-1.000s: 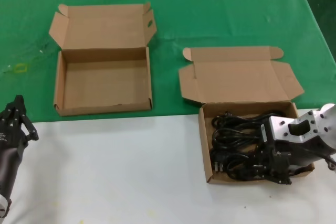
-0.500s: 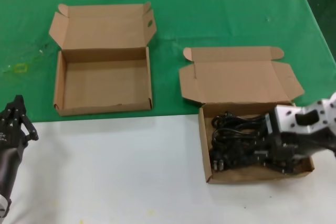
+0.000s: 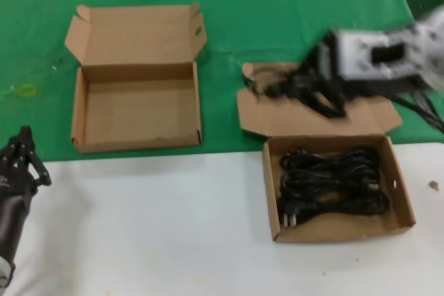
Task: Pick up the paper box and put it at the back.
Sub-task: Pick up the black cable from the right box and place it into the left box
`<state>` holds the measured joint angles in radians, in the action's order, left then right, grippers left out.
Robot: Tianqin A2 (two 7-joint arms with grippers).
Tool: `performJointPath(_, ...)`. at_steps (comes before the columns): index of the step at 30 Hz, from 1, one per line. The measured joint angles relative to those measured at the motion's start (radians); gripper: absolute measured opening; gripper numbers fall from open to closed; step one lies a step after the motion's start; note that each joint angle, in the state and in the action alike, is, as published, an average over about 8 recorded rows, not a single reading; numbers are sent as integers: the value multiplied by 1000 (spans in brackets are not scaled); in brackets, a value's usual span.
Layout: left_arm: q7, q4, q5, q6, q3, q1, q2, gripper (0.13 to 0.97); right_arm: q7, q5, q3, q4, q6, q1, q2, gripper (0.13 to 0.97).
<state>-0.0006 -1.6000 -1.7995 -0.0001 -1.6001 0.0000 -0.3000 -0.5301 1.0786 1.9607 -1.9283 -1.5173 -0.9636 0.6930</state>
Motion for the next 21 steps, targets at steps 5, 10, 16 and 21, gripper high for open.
performJointPath(5, 0, 0, 0, 0, 0, 0, 0, 145, 57, -196, 62, 74, 138, -57, -165, 203)
performJointPath(10, 0, 0, 0, 0, 0, 0, 0, 145, 135, -375, 140, 233, 329, -62, -367, 203)
performJointPath(16, 0, 0, 0, 0, 0, 0, 0, 145, 214, -486, 253, 498, 599, -50, -586, 203)
performJointPath(21, 0, 0, 0, 0, 0, 0, 0, 145, 196, -438, 424, 720, 820, -99, -663, 203)
